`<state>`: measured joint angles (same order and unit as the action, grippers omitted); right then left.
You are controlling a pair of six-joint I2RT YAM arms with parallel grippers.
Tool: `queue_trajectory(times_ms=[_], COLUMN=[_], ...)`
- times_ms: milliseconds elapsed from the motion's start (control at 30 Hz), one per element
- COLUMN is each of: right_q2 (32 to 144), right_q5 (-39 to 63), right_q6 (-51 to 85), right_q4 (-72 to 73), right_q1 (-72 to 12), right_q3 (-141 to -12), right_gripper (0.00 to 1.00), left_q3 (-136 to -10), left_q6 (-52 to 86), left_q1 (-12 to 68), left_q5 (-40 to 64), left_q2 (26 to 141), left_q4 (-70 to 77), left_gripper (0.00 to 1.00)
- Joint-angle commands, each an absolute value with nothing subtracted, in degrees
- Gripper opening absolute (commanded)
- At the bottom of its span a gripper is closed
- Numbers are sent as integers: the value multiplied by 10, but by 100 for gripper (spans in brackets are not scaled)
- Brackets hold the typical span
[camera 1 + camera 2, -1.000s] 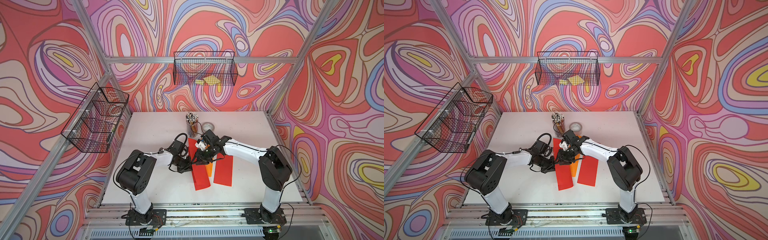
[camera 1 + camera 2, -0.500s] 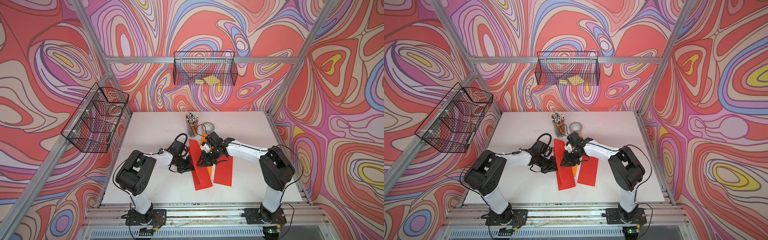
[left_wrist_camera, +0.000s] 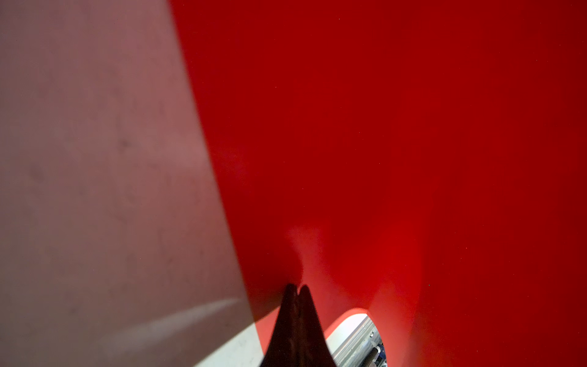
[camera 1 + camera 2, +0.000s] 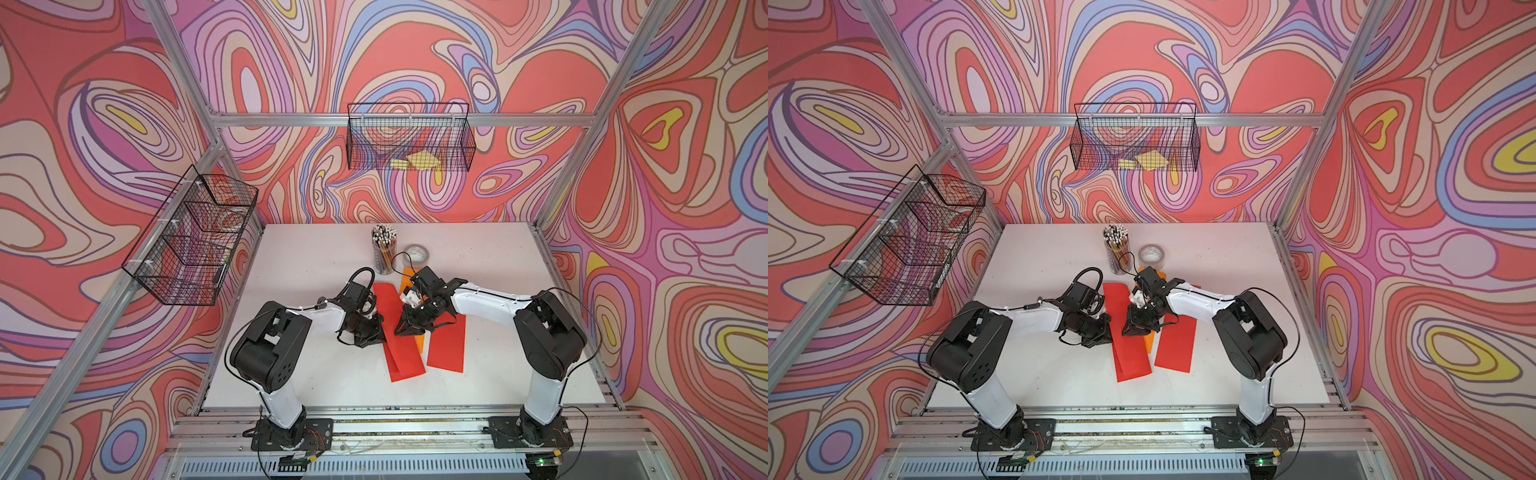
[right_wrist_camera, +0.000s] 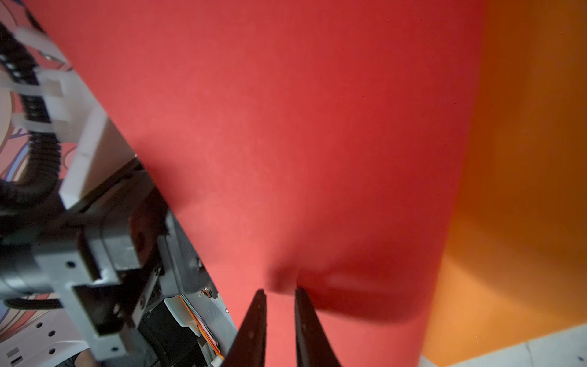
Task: Fold the rectangular paper in half along the long edge
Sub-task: Fold the paper.
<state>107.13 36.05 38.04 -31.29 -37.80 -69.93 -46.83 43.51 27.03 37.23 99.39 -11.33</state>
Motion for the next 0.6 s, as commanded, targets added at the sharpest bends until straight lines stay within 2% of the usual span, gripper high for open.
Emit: queue_trajectory(times_ms=[0,567], right_q2=[1081,1116], right_q5=[365,377], right_q6=[377,381], right_q4=[-299,-277], right_q1=[-375,-374], right_q3=[-691,-694], right_gripper=[20,19], left_q3=[-449,-452], left_q6=[434,436], left_q1=[274,274], left_q5=[334,337], left_q2=[1000,978], left_q4=[-173,-179], left_gripper=[0,0])
